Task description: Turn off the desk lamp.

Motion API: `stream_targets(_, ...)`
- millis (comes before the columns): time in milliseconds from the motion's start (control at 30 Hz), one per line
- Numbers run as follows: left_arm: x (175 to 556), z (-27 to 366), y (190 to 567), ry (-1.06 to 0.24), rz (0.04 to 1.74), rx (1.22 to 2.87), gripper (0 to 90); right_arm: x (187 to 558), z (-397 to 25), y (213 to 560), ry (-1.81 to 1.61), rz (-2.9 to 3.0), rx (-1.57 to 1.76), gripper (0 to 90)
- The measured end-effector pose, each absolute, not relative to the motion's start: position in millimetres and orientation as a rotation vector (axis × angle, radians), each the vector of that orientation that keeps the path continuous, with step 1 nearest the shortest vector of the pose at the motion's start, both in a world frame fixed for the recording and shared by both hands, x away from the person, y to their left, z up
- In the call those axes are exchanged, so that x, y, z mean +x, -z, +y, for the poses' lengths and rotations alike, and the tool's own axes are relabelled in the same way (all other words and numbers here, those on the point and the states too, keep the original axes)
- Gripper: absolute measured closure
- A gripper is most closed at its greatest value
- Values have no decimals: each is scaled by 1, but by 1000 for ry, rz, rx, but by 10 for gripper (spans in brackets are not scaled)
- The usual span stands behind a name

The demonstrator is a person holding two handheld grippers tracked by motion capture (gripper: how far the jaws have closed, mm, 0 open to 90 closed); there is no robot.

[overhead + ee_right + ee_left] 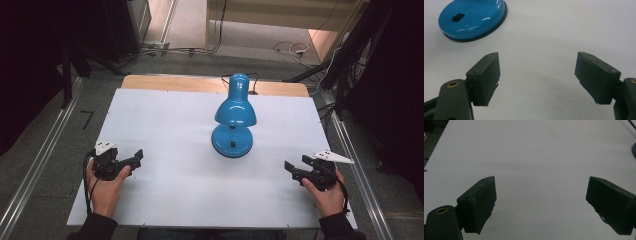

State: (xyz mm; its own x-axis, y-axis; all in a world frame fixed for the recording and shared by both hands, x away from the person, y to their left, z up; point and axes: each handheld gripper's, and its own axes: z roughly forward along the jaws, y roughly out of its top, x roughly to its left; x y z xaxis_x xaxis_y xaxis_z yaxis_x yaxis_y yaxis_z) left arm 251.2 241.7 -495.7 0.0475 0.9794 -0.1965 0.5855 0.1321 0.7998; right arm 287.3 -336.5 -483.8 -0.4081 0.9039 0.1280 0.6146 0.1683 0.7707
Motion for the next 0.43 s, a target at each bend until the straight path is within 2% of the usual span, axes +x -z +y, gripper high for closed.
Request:
stream_targets(300,251,242,496,-638,1634,1548,104,282,-353,488,-1076,2060,1483,185)
stream_targets(433,251,241,496,-638,1632,1548,104,284,-365,495,-990,2028,1528,134)
